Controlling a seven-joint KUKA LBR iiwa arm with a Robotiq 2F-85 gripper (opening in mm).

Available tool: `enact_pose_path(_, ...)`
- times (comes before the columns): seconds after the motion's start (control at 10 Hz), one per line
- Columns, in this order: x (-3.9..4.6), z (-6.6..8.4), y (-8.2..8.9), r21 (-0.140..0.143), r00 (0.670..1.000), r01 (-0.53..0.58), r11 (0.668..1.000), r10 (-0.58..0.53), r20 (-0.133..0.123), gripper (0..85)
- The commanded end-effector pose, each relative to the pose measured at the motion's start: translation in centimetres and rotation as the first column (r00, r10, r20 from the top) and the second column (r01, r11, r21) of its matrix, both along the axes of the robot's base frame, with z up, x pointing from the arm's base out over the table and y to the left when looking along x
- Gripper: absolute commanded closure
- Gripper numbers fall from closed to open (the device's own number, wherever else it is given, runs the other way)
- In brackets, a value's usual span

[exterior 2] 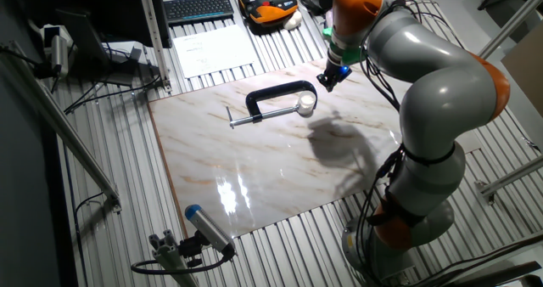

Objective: Unscrew the lid from the jar

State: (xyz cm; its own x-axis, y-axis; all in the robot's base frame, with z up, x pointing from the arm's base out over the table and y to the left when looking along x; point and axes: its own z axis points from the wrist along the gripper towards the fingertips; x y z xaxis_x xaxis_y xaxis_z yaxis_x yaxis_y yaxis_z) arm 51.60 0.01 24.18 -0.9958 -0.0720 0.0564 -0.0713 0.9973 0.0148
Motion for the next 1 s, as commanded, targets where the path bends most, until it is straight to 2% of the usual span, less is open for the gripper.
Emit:
enact_pose_path(0.0,0.03,0.0,0.0,0.001,1.000,0.000,1.000,0.000,0.003,85.0)
enact_pose_path(0.3,0.26,-0.4,0.0,0.001,1.000,0.001,1.000,-0.001,0.012,85.0)
enact_pose_path(0.9,1.26,-2.4,0.2,0.023,1.000,0.008,1.000,-0.008,0.012,85.0)
